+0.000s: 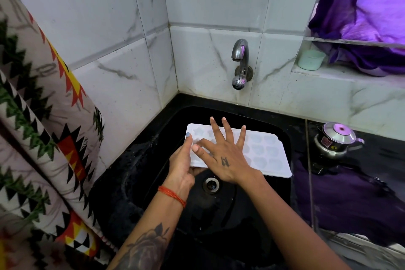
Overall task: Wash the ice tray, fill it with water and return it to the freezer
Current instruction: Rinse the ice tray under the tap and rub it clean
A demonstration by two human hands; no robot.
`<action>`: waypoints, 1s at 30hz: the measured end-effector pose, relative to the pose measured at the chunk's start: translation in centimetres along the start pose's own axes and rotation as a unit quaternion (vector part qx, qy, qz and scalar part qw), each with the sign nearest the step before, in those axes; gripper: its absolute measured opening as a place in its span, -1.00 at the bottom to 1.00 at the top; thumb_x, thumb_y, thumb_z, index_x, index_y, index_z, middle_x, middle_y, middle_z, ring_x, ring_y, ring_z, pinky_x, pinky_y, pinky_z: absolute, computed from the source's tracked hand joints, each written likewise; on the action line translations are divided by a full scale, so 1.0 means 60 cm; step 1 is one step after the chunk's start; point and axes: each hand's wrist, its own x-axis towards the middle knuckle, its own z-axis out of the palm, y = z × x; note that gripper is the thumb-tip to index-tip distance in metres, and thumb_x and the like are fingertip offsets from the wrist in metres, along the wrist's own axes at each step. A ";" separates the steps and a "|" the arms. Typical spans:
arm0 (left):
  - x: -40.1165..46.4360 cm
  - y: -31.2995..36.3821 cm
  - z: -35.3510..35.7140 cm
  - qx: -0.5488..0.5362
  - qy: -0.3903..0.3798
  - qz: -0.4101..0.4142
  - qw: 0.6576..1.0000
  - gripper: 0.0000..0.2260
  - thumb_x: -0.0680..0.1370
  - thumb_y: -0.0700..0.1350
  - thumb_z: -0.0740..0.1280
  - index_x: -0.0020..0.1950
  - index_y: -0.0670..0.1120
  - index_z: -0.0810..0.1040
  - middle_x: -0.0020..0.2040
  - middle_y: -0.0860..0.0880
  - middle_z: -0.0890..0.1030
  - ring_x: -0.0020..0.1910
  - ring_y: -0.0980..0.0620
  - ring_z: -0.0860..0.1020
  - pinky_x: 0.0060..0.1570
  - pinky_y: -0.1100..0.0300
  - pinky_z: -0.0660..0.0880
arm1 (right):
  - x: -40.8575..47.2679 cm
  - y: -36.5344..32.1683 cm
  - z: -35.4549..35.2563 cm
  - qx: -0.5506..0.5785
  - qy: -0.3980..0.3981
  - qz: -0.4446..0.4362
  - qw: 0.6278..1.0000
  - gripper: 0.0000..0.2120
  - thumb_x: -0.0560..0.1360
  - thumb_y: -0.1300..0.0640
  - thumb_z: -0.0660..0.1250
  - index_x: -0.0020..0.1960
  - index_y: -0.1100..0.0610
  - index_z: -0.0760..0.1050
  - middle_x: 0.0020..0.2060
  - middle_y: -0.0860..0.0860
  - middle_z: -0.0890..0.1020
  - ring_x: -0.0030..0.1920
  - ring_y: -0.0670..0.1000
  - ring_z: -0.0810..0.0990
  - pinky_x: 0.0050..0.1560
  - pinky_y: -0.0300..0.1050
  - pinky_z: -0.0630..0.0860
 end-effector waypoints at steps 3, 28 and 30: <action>0.001 0.001 0.000 -0.011 -0.002 0.005 1.000 -0.76 0.54 0.08 0.32 -0.08 -0.08 0.63 -0.19 -0.10 0.71 -0.27 -0.05 0.69 -0.36 0.12 0.60 | -0.003 0.001 0.001 -0.019 0.017 -0.019 0.999 -0.30 0.39 -0.46 -0.30 0.24 -0.23 0.40 0.55 -0.02 -0.16 0.51 0.05 -0.34 0.29 0.28 -0.53; 0.023 0.025 -0.026 -0.039 0.042 0.004 0.998 -0.77 0.53 0.07 0.34 -0.05 -0.09 0.57 -0.14 -0.10 0.65 -0.17 -0.07 0.63 -0.25 -0.02 0.59 | -0.106 0.154 0.005 -0.022 0.314 0.135 0.940 -0.55 0.40 -0.33 0.19 -0.15 0.06 0.53 0.35 0.14 0.44 0.44 0.18 0.27 0.37 0.37 0.05; 0.024 0.025 -0.028 -0.040 0.044 0.006 0.998 -0.77 0.53 0.08 0.34 -0.06 -0.09 0.56 -0.14 -0.10 0.65 -0.18 -0.07 0.63 -0.26 -0.02 0.59 | -0.107 0.155 0.010 -0.029 0.294 0.133 0.946 -0.54 0.42 -0.33 0.16 -0.12 0.04 0.57 0.36 0.15 0.42 0.45 0.19 0.25 0.37 0.38 0.05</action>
